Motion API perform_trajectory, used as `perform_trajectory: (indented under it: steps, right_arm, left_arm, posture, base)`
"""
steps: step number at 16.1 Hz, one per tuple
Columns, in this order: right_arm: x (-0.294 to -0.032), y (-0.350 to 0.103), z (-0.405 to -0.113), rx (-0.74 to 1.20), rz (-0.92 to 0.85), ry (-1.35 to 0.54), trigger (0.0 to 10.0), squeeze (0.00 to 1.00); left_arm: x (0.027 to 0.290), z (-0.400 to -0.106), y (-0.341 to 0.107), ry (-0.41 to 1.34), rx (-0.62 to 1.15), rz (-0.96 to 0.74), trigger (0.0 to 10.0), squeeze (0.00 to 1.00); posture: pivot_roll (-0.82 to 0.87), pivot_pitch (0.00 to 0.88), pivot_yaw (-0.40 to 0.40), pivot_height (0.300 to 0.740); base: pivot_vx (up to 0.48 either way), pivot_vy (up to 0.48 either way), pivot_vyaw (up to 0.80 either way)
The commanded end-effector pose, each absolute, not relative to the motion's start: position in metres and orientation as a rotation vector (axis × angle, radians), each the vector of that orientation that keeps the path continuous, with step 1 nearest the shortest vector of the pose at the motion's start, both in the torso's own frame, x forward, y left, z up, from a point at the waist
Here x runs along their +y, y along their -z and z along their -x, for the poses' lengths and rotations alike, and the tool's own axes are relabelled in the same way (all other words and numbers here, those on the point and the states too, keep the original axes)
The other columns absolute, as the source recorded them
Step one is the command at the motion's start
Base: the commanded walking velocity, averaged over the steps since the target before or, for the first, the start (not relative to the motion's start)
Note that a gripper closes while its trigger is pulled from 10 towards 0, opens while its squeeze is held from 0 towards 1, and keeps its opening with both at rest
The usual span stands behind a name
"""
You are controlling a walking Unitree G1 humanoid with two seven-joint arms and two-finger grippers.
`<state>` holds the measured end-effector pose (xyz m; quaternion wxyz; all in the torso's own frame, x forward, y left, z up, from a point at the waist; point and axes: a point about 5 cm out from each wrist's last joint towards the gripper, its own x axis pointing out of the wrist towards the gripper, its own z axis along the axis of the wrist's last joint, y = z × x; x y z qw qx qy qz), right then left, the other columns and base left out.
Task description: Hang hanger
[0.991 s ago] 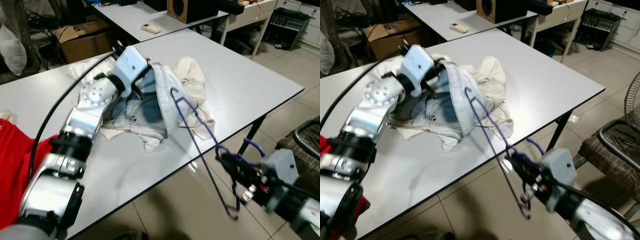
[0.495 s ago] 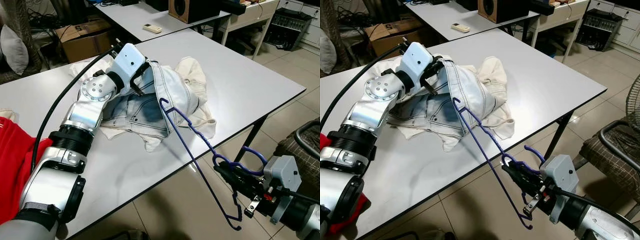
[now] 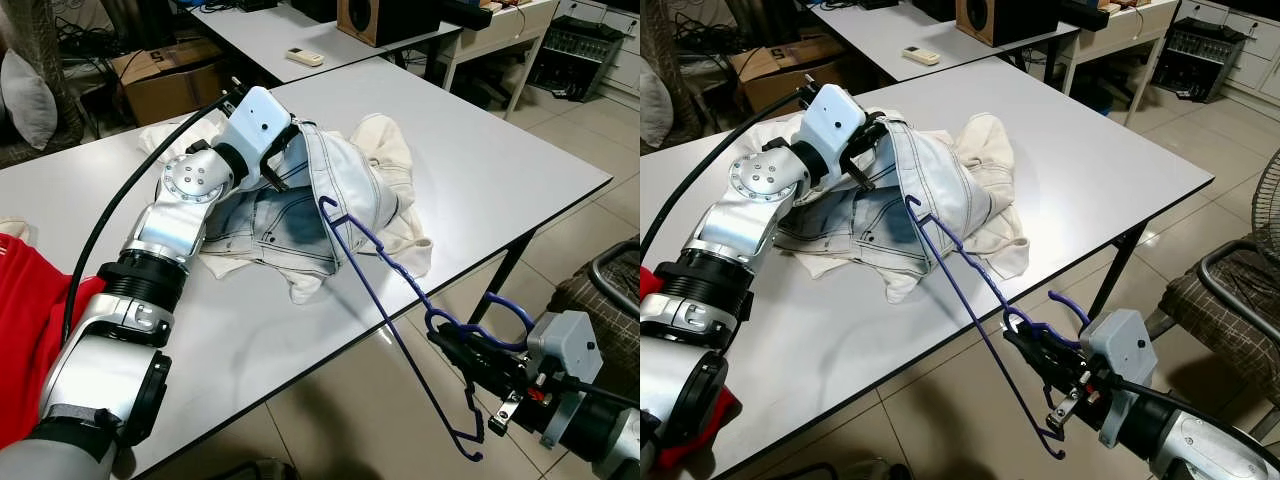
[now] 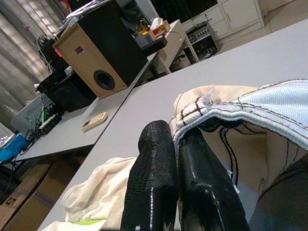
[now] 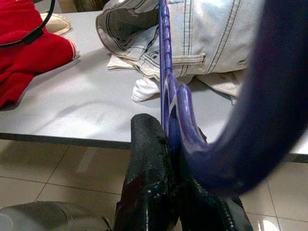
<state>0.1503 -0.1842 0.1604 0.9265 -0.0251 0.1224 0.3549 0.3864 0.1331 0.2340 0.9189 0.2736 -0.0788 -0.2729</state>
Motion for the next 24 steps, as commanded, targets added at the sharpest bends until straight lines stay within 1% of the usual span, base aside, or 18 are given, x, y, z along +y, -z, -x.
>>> perform_trajectory:
  steps: [1, 2, 3, 4, 9, 11, 13, 14, 15, 16, 17, 19, 21, 23, 24]
  right_arm:
    - [-0.184, -0.166, -0.149, 0.231, 0.056, -0.739, 10.0, 0.0]
    - [-0.184, -0.167, -0.147, 0.242, 0.053, -0.759, 10.0, 0.0]
    - [-0.176, -0.149, -0.171, 0.315, 0.02, -0.735, 10.0, 0.0]
    - [-0.17, -0.141, -0.183, 0.351, 0.013, -0.722, 10.0, 0.0]
    - [-0.165, -0.136, -0.187, 0.372, 0.005, -0.711, 10.0, 0.0]
    - [-0.167, -0.132, -0.195, 0.392, -0.001, -0.65, 10.0, 0.0]
    - [-0.177, -0.125, -0.207, 0.418, 0.013, -0.514, 10.0, 0.0]
    - [-0.183, -0.124, -0.211, 0.42, 0.023, -0.458, 10.0, 0.0]
    - [-0.203, -0.129, -0.222, 0.389, 0.024, -0.304, 10.0, 0.0]
    - [-0.21, -0.134, -0.226, 0.359, 0.016, -0.263, 10.0, 0.0]
    - [-0.22, -0.15, -0.234, 0.28, 0.01, -0.218, 10.0, 0.0]
    - [-0.22, -0.164, -0.238, 0.217, -0.003, -0.239, 10.0, 0.0]
    - [-0.215, -0.18, -0.243, 0.153, -0.002, -0.285, 10.0, 0.0]
    - [-0.209, -0.193, -0.245, 0.106, 0.0, -0.342, 10.0, 0.0]
    - [-0.208, -0.195, -0.246, 0.099, 0.0, -0.348, 10.0, 0.0]
  left_arm:
    - [0.136, -0.388, -0.242, 0.539, -0.184, -0.567, 0.0, 0.0]
    - [0.136, -0.39, -0.243, 0.539, -0.185, -0.575, 0.0, 0.0]
    - [0.126, -0.381, -0.241, 0.637, -0.197, -0.644, 0.0, 0.0]
    - [0.121, -0.375, -0.239, 0.683, -0.202, -0.671, 0.0, 0.0]
    - [0.119, -0.374, -0.238, 0.707, -0.198, -0.693, 0.0, 0.0]
    - [0.117, -0.372, -0.24, 0.724, -0.202, -0.703, 0.0, 0.0]
    - [0.118, -0.372, -0.238, 0.731, -0.19, -0.729, 0.0, 0.0]
    - [0.121, -0.372, -0.237, 0.726, -0.182, -0.749, 0.0, 0.0]
    - [0.139, -0.374, -0.236, 0.69, -0.149, -0.792, 0.0, 0.0]
    - [0.147, -0.374, -0.237, 0.683, -0.134, -0.798, 0.0, 0.0]
    - [0.166, -0.372, -0.242, 0.685, -0.096, -0.815, 0.0, 0.0]
    - [0.179, -0.37, -0.247, 0.701, -0.062, -0.842, 0.0, 0.0]
    - [0.189, -0.364, -0.262, 0.752, -0.044, -0.797, 0.0, 0.0]
    - [0.181, -0.353, -0.293, 0.873, -0.111, -0.662, 0.0, 0.0]
    - [0.18, -0.352, -0.297, 0.884, -0.124, -0.647, 0.0, 0.0]
  posture:
    - [-0.07, 0.016, 0.085, 0.74]
    - [-0.07, 0.016, 0.085, 0.74]
    - [-0.04, 0.008, 0.065, 0.74]
    - [-0.04, 0.008, 0.065, 0.74]
    - [-0.04, 0.008, 0.07, 0.74]
    - [-0.04, 0.008, 0.074, 0.74]
    - [-0.04, 0.005, 0.075, 0.74]
    - [-0.04, 0.005, 0.075, 0.74]
    - [-0.04, 0.001, 0.08, 0.74]
    - [-0.04, 0.0, 0.081, 0.74]
    - [-0.04, 0.0, 0.081, 0.74]
    - [-0.03, 0.0, 0.078, 0.74]
    - [-0.03, 0.0, 0.075, 0.74]
    - [-0.03, 0.0, 0.071, 0.74]
    - [-0.03, 0.0, 0.071, 0.74]
  base:
    - [0.0, 0.0, 0.0]
    - [0.0, 0.0, 0.0]
    - [0.0, 0.0, 0.0]
    - [0.0, 0.0, 0.0]
    - [0.0, 0.0, 0.0]
    - [0.0, 0.0, 0.0]
    - [0.0, 0.0, 0.0]
    - [0.0, 0.0, 0.0]
    - [0.0, 0.0, 0.0]
    - [0.0, 0.0, 0.0]
    - [0.0, 0.0, 0.0]
    - [0.0, 0.0, 0.0]
    - [0.0, 0.0, 0.0]
    - [0.0, 0.0, 0.0]
    - [0.0, 0.0, 0.0]
